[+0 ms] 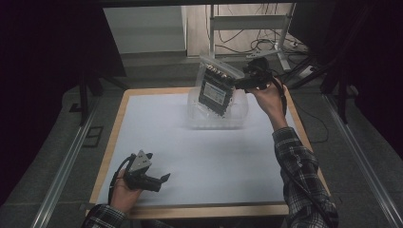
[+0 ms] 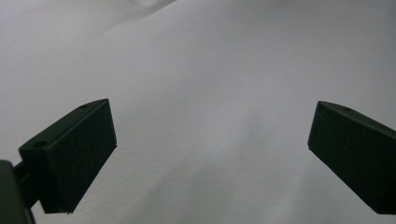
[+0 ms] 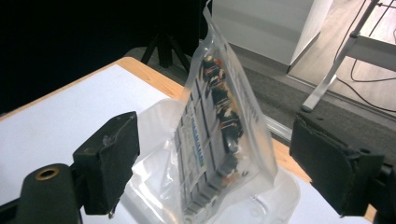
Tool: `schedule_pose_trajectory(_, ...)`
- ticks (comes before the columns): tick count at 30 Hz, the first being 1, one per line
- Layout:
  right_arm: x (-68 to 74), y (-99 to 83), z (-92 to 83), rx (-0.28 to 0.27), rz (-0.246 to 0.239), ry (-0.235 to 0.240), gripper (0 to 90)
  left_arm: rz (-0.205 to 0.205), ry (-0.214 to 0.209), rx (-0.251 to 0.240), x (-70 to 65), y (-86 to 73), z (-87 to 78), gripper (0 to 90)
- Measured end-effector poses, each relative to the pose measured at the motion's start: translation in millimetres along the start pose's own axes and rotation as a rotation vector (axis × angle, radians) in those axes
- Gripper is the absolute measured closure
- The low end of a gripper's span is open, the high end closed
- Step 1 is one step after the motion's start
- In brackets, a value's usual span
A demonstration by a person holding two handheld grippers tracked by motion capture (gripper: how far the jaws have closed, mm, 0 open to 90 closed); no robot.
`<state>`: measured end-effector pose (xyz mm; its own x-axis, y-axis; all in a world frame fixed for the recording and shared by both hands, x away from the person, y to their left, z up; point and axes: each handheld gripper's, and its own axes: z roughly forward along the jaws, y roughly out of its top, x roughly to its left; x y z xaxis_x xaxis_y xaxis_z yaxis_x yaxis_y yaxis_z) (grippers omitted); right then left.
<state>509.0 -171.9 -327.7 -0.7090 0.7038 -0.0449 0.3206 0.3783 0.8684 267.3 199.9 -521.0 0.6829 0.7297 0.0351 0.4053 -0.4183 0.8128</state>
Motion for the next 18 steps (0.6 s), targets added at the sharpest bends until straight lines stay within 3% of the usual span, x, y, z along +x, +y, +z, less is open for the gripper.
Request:
schedule_pose_trajectory(8, 8.6, -9.0, -18.2, -0.022, 0.025, 0.005, 12.8, 0.006, 0.002, 0.001, -0.5, 0.0, 0.2, 0.6)
schedule_pose_trajectory(18, 26.9, -26.4, -38.7, -0.047, 0.002, 0.009, 11.9, 0.010, 0.004, 0.003, -1.0, -0.1, 0.5, 0.6)
